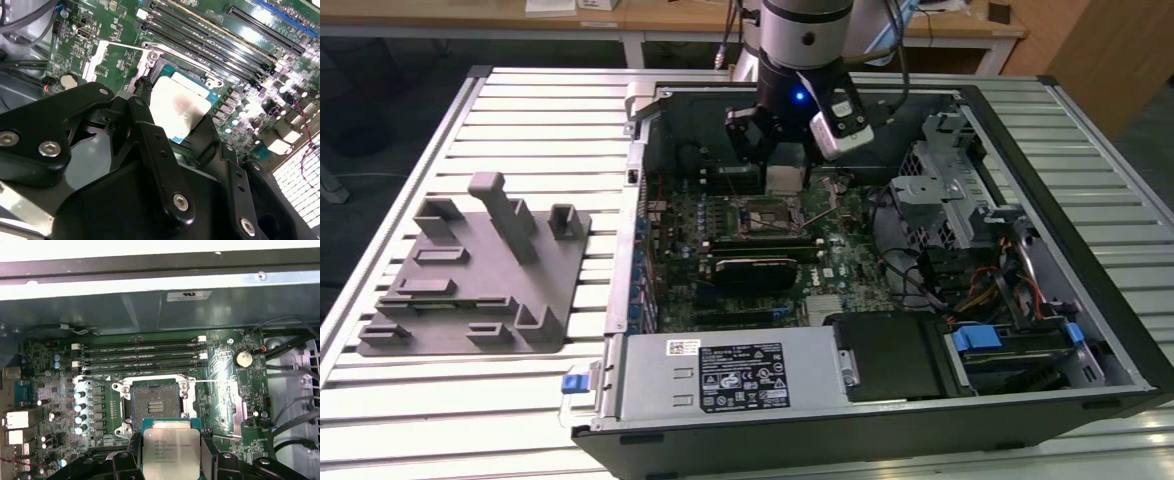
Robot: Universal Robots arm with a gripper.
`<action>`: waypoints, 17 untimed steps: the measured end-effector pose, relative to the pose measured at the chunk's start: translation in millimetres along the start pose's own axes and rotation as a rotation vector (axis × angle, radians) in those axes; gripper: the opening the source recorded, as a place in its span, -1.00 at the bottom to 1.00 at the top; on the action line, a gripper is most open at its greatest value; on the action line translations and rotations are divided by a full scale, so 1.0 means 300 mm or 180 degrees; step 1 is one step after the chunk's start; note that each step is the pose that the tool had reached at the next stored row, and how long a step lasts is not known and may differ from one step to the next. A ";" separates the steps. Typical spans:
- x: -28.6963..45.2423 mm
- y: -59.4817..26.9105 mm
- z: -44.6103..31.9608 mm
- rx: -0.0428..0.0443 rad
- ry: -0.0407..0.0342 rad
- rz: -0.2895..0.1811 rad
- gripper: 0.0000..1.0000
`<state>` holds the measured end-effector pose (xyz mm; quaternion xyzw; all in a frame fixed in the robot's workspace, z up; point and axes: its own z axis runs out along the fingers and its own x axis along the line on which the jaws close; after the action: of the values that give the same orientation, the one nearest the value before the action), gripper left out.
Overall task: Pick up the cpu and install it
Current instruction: 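Place the cpu into insertion slot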
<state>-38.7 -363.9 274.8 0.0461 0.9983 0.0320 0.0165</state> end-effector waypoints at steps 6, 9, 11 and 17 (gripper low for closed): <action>0.000 0.000 0.000 0.0007 -0.0015 0.0236 0.09; 0.000 0.000 0.000 0.0015 -0.0031 0.0481 0.09; 0.000 0.000 0.000 0.0017 -0.0036 0.0557 0.09; 0.000 0.000 0.001 0.0025 -0.0054 0.0829 0.09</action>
<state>-38.7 -363.9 274.4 0.1756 0.9838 0.0295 0.0205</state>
